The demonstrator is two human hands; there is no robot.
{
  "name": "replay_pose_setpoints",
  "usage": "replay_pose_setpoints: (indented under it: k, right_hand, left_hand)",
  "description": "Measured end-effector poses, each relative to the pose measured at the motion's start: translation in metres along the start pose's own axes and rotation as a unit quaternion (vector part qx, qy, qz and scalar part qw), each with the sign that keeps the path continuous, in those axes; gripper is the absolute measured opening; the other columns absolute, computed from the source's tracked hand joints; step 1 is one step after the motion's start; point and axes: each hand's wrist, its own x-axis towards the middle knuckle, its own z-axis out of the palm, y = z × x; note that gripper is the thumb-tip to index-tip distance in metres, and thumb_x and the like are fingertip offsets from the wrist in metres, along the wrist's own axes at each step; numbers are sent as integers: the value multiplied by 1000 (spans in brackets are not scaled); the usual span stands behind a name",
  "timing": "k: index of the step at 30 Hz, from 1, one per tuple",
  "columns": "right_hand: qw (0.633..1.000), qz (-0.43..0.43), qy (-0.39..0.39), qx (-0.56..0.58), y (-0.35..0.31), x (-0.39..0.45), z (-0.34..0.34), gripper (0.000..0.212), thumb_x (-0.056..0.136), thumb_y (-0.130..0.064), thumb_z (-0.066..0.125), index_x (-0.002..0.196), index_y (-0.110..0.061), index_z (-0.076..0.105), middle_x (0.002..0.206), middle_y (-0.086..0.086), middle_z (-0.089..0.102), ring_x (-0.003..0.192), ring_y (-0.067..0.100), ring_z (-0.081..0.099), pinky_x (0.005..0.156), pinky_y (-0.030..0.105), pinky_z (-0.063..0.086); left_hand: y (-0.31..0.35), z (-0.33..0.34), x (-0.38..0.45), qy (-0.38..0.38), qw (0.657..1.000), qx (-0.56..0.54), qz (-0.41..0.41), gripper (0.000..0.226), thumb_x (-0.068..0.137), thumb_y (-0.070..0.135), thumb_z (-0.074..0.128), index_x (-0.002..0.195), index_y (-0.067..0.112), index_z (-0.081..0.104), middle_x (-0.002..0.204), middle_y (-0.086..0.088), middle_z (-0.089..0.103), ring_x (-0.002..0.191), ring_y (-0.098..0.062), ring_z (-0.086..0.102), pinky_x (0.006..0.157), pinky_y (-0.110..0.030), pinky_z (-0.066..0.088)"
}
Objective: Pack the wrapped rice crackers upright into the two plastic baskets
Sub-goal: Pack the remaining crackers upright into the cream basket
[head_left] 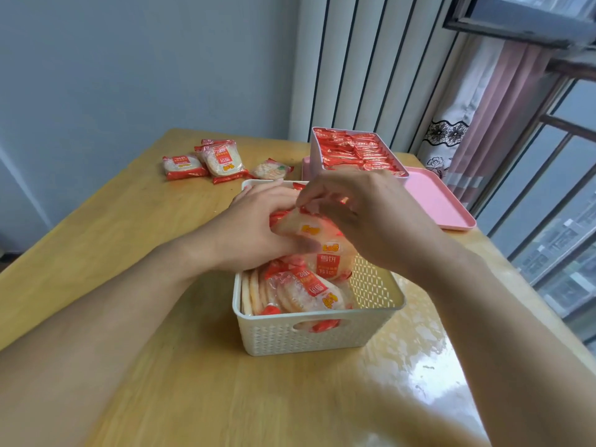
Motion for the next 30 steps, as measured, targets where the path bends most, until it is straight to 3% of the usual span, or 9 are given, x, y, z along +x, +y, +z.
replay_pose_setpoints:
  k: [2,6,8,11,17,21,23,26,30]
  right_hand:
    - [998,0,-17,68,-5,-1,0,21,97,-18,65,113,-31,71,103,-13,75,91,1,68,78,33,56]
    - [998,45,-29,32,-2,-6,-16,24,89,-24,75,111,-30,68,96,-17,72,86,0,67,78,32,58]
    - [984,82,-159,-18,-2,-9,-22,25,85,-36,78,109,-35,70,92,-18,71,83,2,67,79,36,58]
    - [927,97,-350,-99,-8,-16,-14,42,83,-55,72,122,-39,65,104,-14,72,93,10,67,87,38,56]
    - [909,82,-394,-109,-10,-15,-3,51,87,-60,58,135,-44,53,122,-13,66,112,17,62,96,41,51]
    - [906,75,-406,-94,-12,-16,-5,50,90,-56,57,139,-50,47,127,-18,61,116,13,59,100,38,48]
    - [913,85,-391,-76,-12,-16,-7,50,89,-51,62,137,-48,49,123,-18,59,108,9,60,93,31,49]
    - [934,92,-345,-18,-11,-15,-6,56,81,-40,76,130,-46,50,116,-19,58,81,-3,56,66,18,45]
    - [958,88,-263,71,-12,-13,-12,66,69,-18,90,119,-41,54,109,-20,59,83,3,62,65,24,54]
  left_hand:
    - [6,-3,-1,24,998,-57,14,28,82,47,78,104,30,73,119,19,65,122,1,52,108,-32,40]
    - [5,-14,0,44,995,-68,-51,36,69,57,78,97,35,70,132,22,60,128,2,50,112,-35,40]
    - [4,-16,0,67,993,-76,-56,33,72,42,87,98,38,67,127,20,64,120,1,58,105,-36,48]
    - [6,-16,-1,99,991,-74,-51,32,74,24,88,96,34,67,111,17,71,101,2,66,88,-29,57]
    - [12,-15,-3,101,993,-53,-41,25,76,24,87,90,34,69,101,15,71,91,-2,66,77,-27,58]
    - [13,-11,-5,51,996,-10,-68,28,75,19,88,86,32,66,92,18,67,73,8,64,61,-16,49]
    - [12,-9,-5,46,994,45,-86,31,72,25,90,82,36,63,96,21,61,82,3,61,71,-18,49]
    - [11,-8,-5,30,988,127,-84,37,64,36,92,74,43,57,115,19,56,123,-11,43,108,-41,37]
    - [10,-8,-5,28,985,147,-88,38,67,29,90,68,41,54,132,19,54,136,-11,34,116,-40,26]
